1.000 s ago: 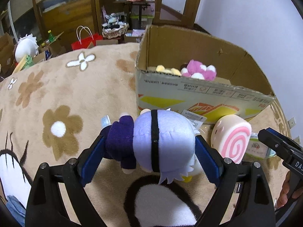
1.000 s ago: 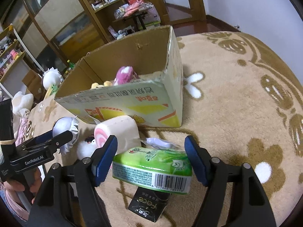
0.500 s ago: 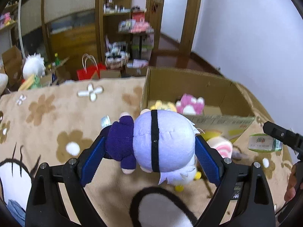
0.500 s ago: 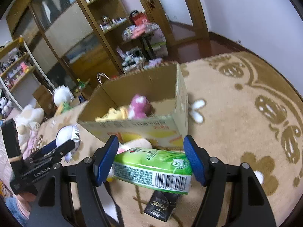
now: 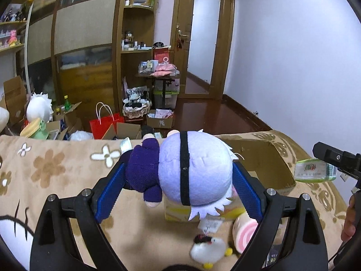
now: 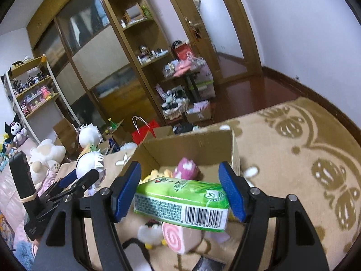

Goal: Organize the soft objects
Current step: 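Lift the doll and packet over the box and release both inside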

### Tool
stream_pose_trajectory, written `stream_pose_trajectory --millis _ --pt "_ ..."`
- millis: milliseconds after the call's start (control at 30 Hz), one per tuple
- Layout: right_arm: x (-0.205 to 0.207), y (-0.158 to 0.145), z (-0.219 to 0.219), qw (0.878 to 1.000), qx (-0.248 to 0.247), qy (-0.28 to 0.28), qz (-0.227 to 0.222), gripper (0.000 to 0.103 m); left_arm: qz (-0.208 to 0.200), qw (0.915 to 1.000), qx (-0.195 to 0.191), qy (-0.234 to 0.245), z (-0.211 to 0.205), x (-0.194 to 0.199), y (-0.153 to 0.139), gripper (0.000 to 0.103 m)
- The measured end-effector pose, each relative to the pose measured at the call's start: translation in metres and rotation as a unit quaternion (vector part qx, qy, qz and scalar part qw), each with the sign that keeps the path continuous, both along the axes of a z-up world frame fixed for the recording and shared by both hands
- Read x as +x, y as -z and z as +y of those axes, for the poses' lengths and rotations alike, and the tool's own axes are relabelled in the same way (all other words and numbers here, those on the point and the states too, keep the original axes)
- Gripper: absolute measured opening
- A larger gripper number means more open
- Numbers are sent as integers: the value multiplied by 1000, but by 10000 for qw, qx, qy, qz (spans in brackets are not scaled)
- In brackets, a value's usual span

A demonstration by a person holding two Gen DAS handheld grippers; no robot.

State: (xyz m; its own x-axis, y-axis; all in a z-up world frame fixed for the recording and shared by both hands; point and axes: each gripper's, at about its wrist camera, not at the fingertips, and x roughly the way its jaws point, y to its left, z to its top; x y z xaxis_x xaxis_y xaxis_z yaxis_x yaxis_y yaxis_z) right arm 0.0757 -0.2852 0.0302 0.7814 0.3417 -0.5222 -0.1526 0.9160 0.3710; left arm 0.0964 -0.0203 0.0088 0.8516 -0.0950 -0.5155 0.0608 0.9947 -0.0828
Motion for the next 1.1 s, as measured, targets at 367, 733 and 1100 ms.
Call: stream_pose_trajectory --millis 367,733,1100 --pt "29 5 7 9990 -158 -102 -395 75 26 9995 278 163 -16 33 10 91" --pt "57 40 11 9996 -248 -88 -67 75 389 9980 319 382 -26 56 38 92" --pt "62 51 13 9998 -119 -142 57 80 541 9971 334 421 -26 58 47 94"
